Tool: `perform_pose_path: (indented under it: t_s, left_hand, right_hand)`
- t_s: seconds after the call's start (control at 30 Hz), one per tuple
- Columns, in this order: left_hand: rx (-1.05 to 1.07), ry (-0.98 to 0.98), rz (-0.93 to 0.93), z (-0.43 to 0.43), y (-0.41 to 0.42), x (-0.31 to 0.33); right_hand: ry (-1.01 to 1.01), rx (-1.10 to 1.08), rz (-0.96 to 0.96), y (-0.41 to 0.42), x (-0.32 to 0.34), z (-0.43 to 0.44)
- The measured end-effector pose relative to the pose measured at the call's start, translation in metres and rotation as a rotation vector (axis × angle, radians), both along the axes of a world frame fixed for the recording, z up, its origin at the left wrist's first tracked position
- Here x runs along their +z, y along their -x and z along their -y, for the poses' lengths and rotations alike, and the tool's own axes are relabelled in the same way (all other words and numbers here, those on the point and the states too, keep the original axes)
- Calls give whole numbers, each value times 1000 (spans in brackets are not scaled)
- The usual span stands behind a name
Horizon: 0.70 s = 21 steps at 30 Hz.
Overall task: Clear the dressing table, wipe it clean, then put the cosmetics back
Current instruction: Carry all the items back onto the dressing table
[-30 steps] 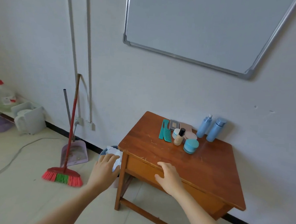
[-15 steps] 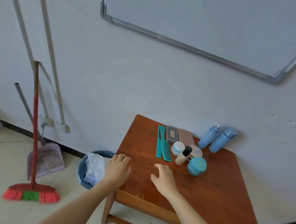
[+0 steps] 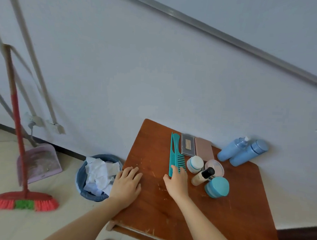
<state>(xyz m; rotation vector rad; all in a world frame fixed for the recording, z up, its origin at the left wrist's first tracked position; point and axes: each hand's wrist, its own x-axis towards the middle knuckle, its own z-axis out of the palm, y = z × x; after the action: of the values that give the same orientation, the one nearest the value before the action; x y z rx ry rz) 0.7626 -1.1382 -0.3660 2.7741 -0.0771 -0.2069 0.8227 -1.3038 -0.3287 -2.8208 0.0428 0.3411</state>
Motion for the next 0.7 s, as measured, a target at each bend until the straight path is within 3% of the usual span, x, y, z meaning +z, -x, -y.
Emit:
perform_pose_path:
  t_s: [0.13,0.37,0.57,0.7]
  left_hand:
    - [18,-14,-20,2,1,2]
    - [47,-54,-49,4,0,5]
    - [71,-110,-33,8,-2,3]
    - [186,-86,73,21,-10,14]
  right_hand:
    - [110,-56,-127,-21,-6,-1]
    - [188,-101,-5,-25,-6,-5]
    - [-8,-221,-82,-32,1,-2]
    - [-237,-121,21,-29,18,-1]
